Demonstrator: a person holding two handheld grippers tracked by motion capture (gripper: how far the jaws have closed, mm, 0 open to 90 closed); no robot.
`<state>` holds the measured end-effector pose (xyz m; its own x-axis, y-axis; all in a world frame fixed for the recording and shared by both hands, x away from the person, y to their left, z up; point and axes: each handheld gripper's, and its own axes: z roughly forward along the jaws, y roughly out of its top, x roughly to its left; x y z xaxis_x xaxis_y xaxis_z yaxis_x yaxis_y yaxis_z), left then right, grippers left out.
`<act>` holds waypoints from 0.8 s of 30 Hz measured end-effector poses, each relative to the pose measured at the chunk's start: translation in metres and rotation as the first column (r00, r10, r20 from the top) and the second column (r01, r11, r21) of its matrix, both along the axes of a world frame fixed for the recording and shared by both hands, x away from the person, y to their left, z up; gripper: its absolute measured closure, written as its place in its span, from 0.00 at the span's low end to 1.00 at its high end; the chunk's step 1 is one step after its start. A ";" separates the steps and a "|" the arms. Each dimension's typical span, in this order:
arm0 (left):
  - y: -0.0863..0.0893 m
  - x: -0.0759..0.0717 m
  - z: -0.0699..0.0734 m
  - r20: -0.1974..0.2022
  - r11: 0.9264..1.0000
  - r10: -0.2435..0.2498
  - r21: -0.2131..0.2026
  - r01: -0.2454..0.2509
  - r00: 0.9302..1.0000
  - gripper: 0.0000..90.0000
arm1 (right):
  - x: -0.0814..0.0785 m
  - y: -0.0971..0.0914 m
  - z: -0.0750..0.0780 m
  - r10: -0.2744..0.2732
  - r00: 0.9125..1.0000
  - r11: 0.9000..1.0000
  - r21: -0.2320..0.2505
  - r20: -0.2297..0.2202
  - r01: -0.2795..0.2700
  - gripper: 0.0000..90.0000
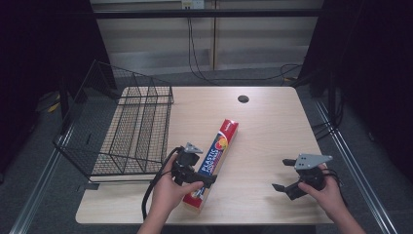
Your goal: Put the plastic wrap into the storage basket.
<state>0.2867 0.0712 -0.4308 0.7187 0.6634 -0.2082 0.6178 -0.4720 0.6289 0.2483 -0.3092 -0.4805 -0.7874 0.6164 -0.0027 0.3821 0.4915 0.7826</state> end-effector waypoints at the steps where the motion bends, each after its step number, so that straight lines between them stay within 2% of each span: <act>1: 0.001 0.001 -0.001 -0.002 1.000 -0.009 0.006 0.009 1.000 0.03 | 0.000 0.000 0.000 -0.002 1.000 1.000 0.000 0.001 0.002 0.03; 8: 0.000 0.003 -0.004 -0.011 1.000 -0.009 0.014 0.009 1.000 0.01 | -0.001 -0.003 0.001 -0.004 1.000 1.000 0.009 0.002 0.004 0.03; 9: -0.001 0.004 -0.004 -0.015 1.000 0.009 -0.005 -0.009 1.000 0.00 | -0.001 -0.003 0.001 -0.013 1.000 1.000 0.011 0.002 0.013 0.03; 11: -0.002 0.005 -0.004 -0.017 1.000 0.020 -0.007 -0.020 1.000 0.00 | -0.001 -0.003 0.002 -0.014 1.000 1.000 0.012 0.002 0.014 0.03; 12: -0.002 0.005 -0.004 -0.024 1.000 0.021 -0.018 -0.021 0.999 0.00 | -0.002 -0.004 0.002 -0.014 1.000 1.000 0.016 0.001 0.014 0.03; 13: -0.002 0.007 -0.003 -0.025 1.000 0.002 -0.013 -0.002 1.000 0.00 | -0.002 -0.004 0.002 -0.012 1.000 1.000 0.016 0.004 0.012 0.03; 16: -0.003 0.009 -0.003 -0.025 1.000 0.000 -0.009 0.000 1.000 0.00 | -0.003 -0.004 0.002 -0.011 1.000 1.000 0.018 -0.001 0.011 0.03; 18: -0.007 0.011 -0.002 -0.030 1.000 0.015 -0.025 -0.016 0.999 0.01 | -0.003 -0.005 0.002 -0.008 1.000 1.000 0.022 0.000 0.008 0.03; 20: -0.010 0.014 -0.003 -0.026 1.000 0.004 -0.028 -0.005 1.000 0.02 | -0.004 -0.006 0.003 -0.018 1.000 0.999 0.031 0.001 0.017 0.03; 21: -0.010 0.014 -0.003 -0.026 1.000 0.004 -0.028 -0.005 1.000 0.03 | -0.004 -0.006 0.003 -0.018 1.000 0.999 0.031 0.001 0.017 0.03; 23: -0.015 0.016 -0.003 -0.013 1.000 0.004 -0.001 -0.004 1.000 0.03 | -0.004 -0.007 0.005 -0.023 1.000 0.999 0.035 0.006 0.023 0.03; 24: -0.018 0.019 -0.003 -0.019 1.000 0.017 -0.002 -0.017 1.000 0.03 | -0.004 -0.008 0.006 -0.026 1.000 0.999 0.046 0.003 0.025 0.03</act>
<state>0.3052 0.0528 -0.4337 0.7032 0.6752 -0.2228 0.6376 -0.4601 0.6179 0.2445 -0.3173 -0.4749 -0.7715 0.6358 0.0235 0.3915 0.4453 0.8053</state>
